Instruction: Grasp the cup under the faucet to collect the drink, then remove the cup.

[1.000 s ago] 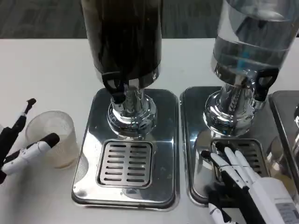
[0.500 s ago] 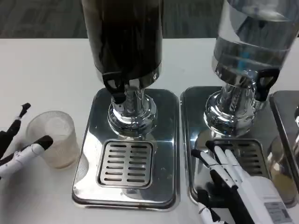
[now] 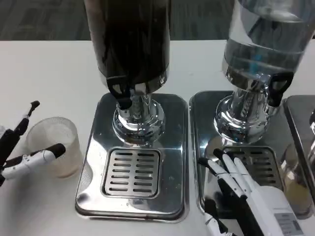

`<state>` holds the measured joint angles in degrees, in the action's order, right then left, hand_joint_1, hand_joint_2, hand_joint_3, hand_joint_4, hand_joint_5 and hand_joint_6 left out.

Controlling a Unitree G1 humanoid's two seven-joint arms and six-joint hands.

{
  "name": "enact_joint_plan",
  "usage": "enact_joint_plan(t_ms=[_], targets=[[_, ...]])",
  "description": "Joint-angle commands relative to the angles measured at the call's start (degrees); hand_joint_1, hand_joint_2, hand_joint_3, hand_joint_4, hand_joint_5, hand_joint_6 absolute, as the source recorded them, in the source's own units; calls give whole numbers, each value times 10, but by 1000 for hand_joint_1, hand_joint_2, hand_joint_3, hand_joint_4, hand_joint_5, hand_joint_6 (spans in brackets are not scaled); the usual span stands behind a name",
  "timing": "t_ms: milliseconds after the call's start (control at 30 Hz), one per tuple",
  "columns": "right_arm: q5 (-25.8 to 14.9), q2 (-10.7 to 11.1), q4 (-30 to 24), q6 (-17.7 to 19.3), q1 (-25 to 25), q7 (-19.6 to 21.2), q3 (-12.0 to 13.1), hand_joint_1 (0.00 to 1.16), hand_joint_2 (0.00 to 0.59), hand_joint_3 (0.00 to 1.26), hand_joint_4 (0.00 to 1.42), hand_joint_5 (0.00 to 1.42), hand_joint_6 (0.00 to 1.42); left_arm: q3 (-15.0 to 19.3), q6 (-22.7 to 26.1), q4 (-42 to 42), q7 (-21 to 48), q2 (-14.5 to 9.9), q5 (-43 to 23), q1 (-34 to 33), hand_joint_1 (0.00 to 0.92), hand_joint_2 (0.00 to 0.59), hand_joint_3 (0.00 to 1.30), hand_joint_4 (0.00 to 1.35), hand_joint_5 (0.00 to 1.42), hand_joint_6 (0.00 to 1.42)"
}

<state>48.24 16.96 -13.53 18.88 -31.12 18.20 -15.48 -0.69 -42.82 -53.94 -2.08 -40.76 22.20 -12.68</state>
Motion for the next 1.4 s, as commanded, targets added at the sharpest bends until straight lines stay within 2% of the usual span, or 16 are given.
enact_joint_plan(t_ms=[33,700,1100,1400], targets=[[1,-3,6,-1,3,10,-4,444,586,136,12,0,194,-13,-9,-15,-20,-16,16,-14,91,0,0,0,15,122],[-1,-2,6,-4,10,3,-11,432,586,137,12,0,196,-66,-40,-56,-129,-10,62,-20,90,0,0,0,52,153],[-12,3,2,-5,2,-4,-7,428,586,137,24,3,196,-94,-57,-96,-174,14,67,-39,98,10,0,0,117,180],[-14,2,-7,-5,-9,-9,-7,431,586,137,53,4,196,-102,-85,-125,-184,30,59,-45,170,44,0,0,206,253]])
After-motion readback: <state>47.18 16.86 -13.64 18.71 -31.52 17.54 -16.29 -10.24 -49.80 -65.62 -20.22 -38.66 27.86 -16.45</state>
